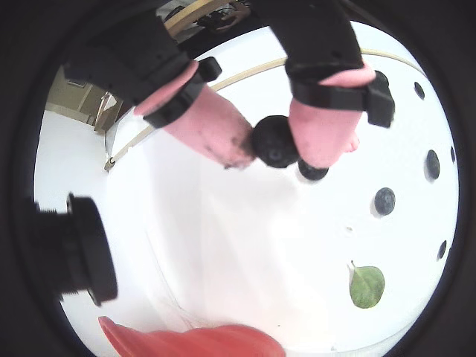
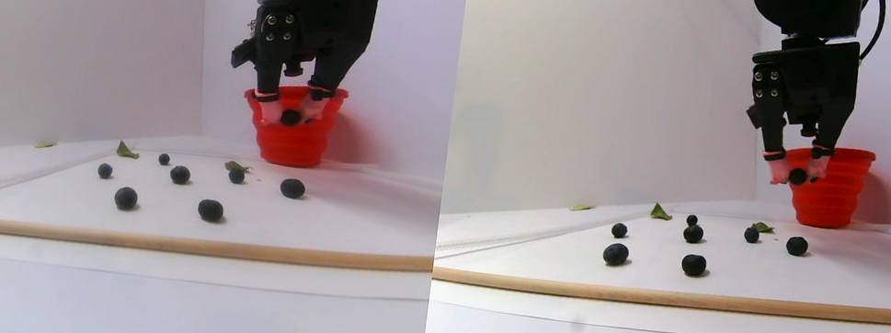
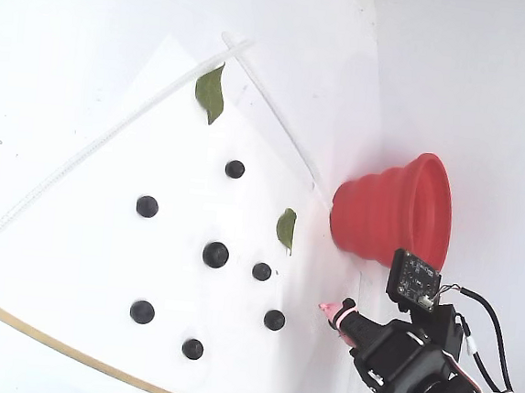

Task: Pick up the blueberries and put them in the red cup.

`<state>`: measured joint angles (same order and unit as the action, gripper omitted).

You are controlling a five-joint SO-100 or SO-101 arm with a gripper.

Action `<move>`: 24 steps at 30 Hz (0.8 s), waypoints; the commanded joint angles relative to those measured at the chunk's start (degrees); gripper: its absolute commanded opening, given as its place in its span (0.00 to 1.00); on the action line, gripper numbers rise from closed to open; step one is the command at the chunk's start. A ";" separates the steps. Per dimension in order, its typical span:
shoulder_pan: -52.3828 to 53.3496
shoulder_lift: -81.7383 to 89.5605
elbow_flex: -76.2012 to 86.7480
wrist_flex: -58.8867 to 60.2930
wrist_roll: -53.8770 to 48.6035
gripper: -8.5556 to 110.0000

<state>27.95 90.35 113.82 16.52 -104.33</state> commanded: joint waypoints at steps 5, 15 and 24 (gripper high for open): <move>-0.09 7.38 -9.84 0.00 -0.18 0.18; -0.35 6.06 -15.64 0.18 -0.44 0.18; -0.62 4.92 -19.86 0.09 0.00 0.18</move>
<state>27.95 90.26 101.51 16.52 -104.33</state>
